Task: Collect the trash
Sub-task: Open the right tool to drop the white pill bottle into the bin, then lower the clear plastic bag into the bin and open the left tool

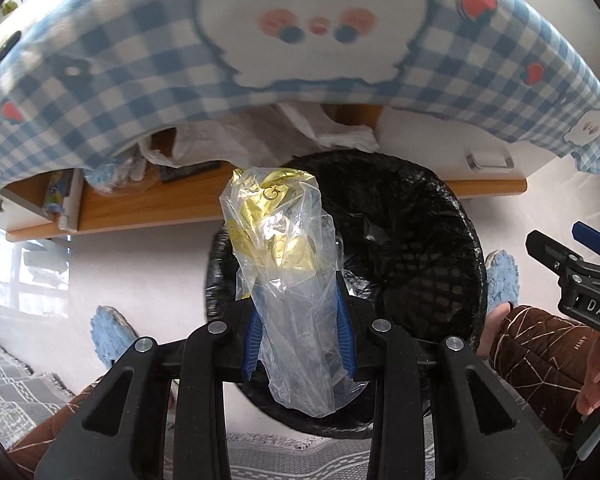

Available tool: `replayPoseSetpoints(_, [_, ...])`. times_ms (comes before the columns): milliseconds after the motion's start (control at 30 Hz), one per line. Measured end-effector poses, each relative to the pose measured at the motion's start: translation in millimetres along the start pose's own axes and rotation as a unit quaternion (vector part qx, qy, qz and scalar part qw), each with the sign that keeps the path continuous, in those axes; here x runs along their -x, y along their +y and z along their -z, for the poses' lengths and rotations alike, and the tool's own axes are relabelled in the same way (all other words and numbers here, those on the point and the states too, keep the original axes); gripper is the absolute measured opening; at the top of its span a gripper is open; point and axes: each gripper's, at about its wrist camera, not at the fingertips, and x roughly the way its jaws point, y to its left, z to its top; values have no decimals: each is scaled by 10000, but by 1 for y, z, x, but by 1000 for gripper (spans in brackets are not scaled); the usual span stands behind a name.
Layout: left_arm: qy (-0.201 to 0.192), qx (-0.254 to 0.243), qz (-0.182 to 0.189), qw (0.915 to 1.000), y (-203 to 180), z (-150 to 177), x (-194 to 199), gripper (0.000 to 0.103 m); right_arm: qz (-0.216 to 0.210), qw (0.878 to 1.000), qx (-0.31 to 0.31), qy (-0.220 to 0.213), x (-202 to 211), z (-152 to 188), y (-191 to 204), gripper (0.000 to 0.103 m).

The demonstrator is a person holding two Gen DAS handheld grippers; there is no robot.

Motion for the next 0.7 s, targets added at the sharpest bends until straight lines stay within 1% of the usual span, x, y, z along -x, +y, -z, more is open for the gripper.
replayPoseSetpoints(367, [240,-207,-5,9995,-43,2,-30,31,214,9983,-395,375,-18,10,-48,95])
replayPoseSetpoints(633, [273,-282,48,9992,-61,0,-41,32,346,9977,-424,392,-21,12,-55,95])
replayPoseSetpoints(700, [260,-293,72,9992,-67,0,-42,33,366,9978,-392,386,-20,12,-54,95])
